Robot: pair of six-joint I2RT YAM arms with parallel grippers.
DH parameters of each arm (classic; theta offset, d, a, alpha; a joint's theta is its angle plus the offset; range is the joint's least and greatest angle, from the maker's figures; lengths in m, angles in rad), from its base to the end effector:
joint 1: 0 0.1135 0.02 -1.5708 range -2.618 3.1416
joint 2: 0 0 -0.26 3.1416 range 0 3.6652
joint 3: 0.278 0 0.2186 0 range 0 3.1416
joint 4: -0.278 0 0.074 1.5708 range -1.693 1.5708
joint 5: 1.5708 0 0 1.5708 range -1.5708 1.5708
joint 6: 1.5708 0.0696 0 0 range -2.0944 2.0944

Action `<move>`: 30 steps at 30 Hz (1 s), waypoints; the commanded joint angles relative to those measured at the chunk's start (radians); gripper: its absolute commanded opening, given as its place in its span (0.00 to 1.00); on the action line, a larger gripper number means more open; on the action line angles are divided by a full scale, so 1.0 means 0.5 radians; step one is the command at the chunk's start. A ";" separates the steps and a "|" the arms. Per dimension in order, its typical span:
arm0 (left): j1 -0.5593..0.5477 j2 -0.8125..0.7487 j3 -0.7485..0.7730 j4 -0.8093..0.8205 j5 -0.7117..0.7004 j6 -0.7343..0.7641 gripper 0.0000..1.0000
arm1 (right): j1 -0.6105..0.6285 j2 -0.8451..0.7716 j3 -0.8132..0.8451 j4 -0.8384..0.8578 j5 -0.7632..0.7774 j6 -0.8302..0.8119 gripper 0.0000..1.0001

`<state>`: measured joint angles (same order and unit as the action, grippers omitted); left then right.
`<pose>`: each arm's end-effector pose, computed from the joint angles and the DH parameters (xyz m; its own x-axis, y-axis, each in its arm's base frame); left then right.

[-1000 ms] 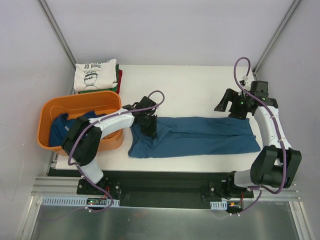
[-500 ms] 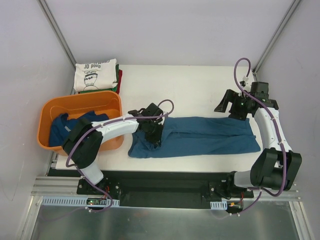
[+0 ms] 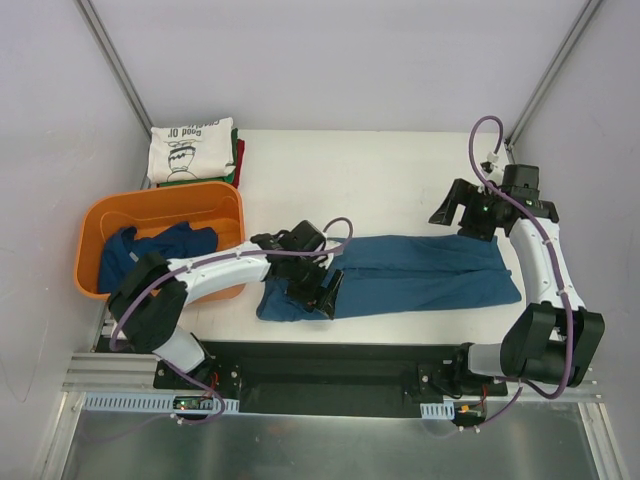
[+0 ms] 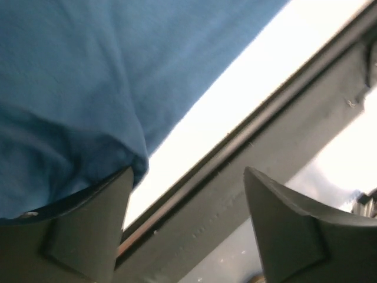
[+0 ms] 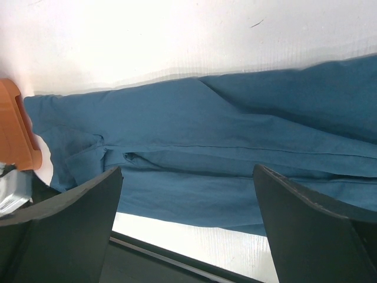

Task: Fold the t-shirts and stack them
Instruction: Fold the tshirt

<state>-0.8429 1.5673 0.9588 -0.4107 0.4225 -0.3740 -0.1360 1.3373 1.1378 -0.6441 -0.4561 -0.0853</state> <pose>0.1769 -0.2414 0.1855 -0.8285 0.4288 -0.3602 0.5599 0.6478 -0.5165 0.2702 -0.0060 0.2816 -0.7231 0.0218 -0.6904 -0.2308 0.9344 0.2712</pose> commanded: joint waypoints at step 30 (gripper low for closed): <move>0.186 0.295 0.383 0.146 0.115 -0.178 0.99 | -0.023 -0.137 0.010 -0.006 0.029 0.008 0.97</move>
<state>-0.7162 1.7123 1.1465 -0.3489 0.4084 -0.4786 -0.1364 1.3022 1.1362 -0.6449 -0.4488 -0.0853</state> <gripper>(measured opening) 0.992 0.966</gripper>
